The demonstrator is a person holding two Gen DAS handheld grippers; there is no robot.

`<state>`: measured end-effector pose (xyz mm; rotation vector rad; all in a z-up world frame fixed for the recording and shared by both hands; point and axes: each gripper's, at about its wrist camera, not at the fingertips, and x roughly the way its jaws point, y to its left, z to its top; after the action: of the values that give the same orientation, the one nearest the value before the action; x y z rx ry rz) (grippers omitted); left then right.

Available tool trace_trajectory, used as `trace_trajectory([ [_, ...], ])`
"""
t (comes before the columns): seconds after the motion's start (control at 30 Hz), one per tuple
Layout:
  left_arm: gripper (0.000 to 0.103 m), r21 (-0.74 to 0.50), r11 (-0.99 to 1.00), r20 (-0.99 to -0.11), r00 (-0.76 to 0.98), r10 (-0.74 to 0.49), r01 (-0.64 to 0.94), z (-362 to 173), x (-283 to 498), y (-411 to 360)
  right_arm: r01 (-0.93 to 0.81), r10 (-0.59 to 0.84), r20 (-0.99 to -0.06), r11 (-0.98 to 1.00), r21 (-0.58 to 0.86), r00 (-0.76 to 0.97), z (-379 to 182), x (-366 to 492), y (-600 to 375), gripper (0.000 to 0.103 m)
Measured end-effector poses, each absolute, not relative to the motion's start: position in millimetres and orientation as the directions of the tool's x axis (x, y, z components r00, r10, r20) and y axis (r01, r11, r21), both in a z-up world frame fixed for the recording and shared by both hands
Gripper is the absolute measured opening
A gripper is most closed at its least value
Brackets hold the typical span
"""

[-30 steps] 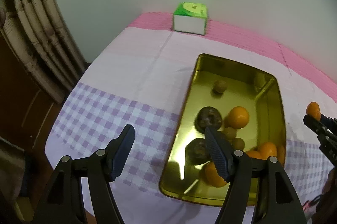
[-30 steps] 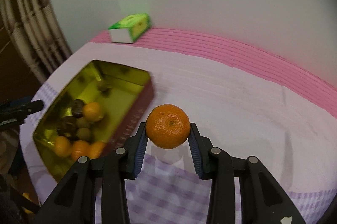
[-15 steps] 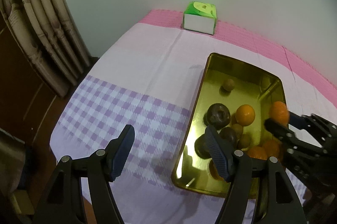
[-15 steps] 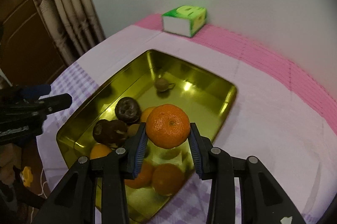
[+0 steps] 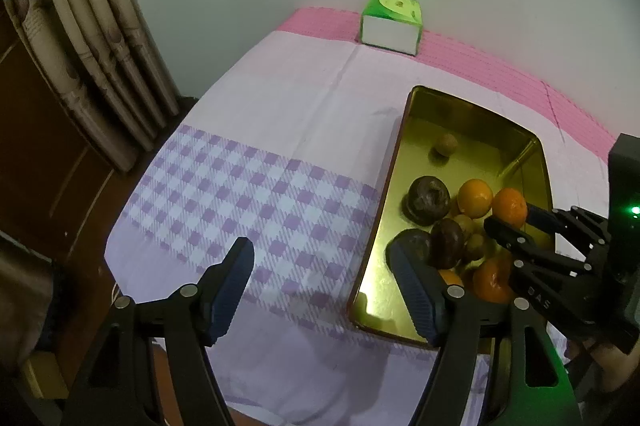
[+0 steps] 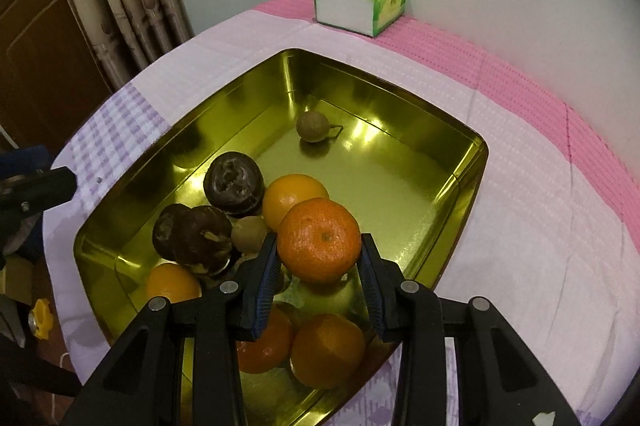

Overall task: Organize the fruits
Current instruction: 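Carry the darker orange into the tin tray and open right tool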

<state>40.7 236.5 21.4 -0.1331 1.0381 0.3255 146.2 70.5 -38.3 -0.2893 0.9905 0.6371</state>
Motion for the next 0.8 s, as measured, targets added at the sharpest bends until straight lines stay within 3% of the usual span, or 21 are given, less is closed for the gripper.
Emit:
trace_trajectory([
  [0.8,0.072,0.05,0.955,-0.863,0.468,0.189,-0.294,20.4,33.0,226.9,-0.601,0.329,-0.856,0.799,0.027,0.399,-44.1,146.9,82.9,0.038],
])
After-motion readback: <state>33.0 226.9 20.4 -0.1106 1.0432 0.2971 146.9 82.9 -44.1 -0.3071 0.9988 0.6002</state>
